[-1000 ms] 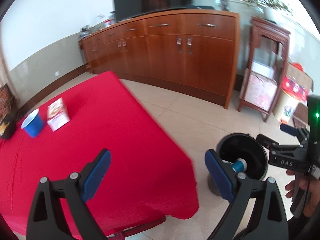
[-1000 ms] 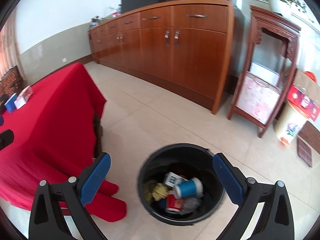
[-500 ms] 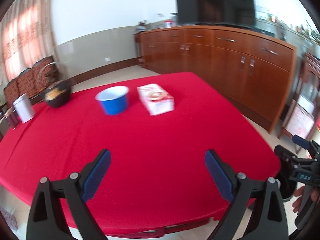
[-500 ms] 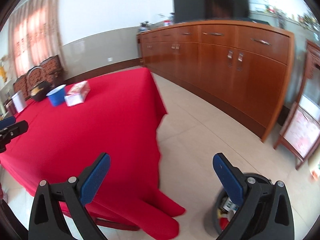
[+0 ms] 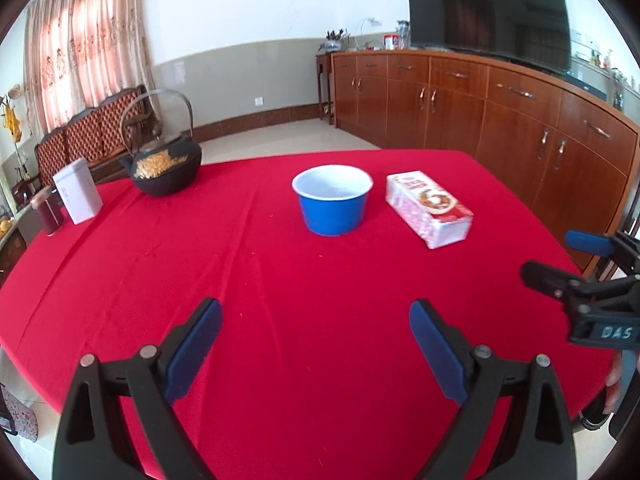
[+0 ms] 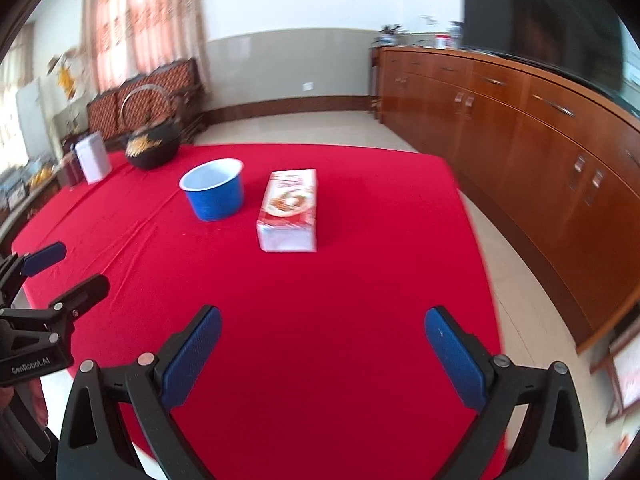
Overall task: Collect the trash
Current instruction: 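Grasp the blue plastic cup with the left gripper while the right grasps the milk carton, then carry blue cup and milk carton over the black bin and open both grippers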
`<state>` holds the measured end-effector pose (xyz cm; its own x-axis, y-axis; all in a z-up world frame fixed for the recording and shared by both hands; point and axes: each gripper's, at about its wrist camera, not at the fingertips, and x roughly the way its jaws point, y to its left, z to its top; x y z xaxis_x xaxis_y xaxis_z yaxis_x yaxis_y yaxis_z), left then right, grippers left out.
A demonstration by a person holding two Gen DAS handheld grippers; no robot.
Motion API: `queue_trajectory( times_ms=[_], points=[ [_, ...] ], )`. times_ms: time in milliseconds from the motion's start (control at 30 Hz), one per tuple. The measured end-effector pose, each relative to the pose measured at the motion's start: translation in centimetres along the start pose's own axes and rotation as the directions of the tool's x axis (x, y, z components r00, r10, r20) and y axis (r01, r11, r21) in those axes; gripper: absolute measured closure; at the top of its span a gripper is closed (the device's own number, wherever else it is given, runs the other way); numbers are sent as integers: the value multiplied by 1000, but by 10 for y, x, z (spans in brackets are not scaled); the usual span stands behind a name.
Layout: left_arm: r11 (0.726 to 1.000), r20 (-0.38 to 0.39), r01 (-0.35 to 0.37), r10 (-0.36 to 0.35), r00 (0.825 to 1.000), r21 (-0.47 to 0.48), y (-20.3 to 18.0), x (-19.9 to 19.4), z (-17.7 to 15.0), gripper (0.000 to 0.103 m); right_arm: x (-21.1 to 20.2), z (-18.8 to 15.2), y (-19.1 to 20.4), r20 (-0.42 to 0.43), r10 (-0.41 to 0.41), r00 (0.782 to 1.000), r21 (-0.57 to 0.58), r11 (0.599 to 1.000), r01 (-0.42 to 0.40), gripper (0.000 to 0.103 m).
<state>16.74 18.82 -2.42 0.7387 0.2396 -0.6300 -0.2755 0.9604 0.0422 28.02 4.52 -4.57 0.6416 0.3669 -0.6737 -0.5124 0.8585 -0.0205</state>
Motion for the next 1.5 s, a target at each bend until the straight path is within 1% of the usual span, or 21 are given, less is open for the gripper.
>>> queue_trajectory(
  times_ms=[33,100,133,300,400,433,467,500,600,733,833,900,933,967,1000,1167,1500],
  points=[
    [1000,-6,-5,5,1000,4,1,6,3,8,9,6,7,-12,2,1000,-20,1000,-2,11],
    [1000,-17,-11,11,1000,7,4,16,8,8,27,18,18,-36,7,999,-51,999,-9,21],
    [1000,-22,-9,9,1000,4,6,22,11,8,33,22,19,-42,10,999,-54,998,-13,23],
    [999,-54,13,-15,998,-31,13,52,22,8,75,46,26,-92,46,995,-52,997,-51,37],
    [999,-64,20,-22,998,-30,8,66,30,8,104,55,28,-137,59,989,-54,996,-67,39],
    [999,-67,24,-26,997,-28,6,72,34,8,111,58,28,-147,61,987,-54,996,-69,42],
    [999,-76,32,-34,997,-27,3,79,39,8,119,62,28,-154,60,986,-56,996,-69,49],
    [999,-82,40,-42,996,-29,0,84,42,8,127,66,27,-165,60,985,-57,996,-70,50],
    [999,-97,49,-51,994,-22,-8,101,53,8,139,77,21,-162,50,986,-54,997,-59,50],
    [998,-117,58,-60,991,-16,-15,122,65,8,149,86,6,-156,41,987,-34,998,-47,49],
    [998,-120,55,-56,991,-12,-18,129,70,9,155,92,0,-156,42,987,-17,999,-45,49],
    [998,-132,60,-62,989,-17,-18,134,71,12,159,95,-1,-157,41,987,-19,999,-45,49],
    [998,-143,66,-68,987,-19,-19,137,70,16,161,97,-1,-155,44,987,-18,999,-47,50],
    [997,-150,73,-75,986,-21,-19,138,70,24,163,99,-2,-154,48,987,-18,998,-52,50],
    [997,-154,80,-82,985,-21,-19,139,69,26,164,100,-2,-156,53,986,-19,998,-56,50],
    [996,-126,83,-85,988,-15,-16,127,64,26,156,98,-1,-139,52,989,-28,998,-57,50],
    [997,-93,77,-78,993,-14,-10,93,53,26,113,78,-9,-103,34,994,-21,999,-37,50]
  ],
)
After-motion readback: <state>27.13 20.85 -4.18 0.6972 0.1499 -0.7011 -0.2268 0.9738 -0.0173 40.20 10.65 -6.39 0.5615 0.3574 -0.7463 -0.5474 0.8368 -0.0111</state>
